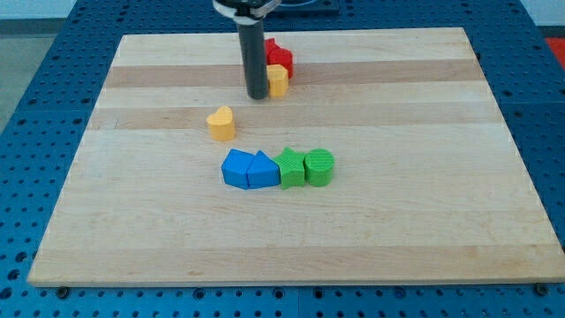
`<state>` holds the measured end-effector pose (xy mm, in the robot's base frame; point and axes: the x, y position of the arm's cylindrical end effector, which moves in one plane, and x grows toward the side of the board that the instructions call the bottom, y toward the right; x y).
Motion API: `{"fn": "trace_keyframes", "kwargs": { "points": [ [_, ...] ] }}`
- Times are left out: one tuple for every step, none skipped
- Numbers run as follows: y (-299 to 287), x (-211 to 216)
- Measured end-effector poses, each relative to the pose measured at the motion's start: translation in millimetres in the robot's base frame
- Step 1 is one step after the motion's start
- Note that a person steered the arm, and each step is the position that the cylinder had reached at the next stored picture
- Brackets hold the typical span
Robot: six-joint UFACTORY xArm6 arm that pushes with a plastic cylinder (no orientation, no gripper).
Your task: Push the red star into the red circle
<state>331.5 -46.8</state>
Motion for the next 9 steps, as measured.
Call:
{"fn": "trace_keyframes", "kwargs": {
  "points": [
    [7, -2],
    [-6, -2],
    [-31, -13],
    [-33, -37],
    [-33, -56],
    [-33, -69],
    [-33, -79],
    [-32, -91],
    [-32, -106]
  ]
}}
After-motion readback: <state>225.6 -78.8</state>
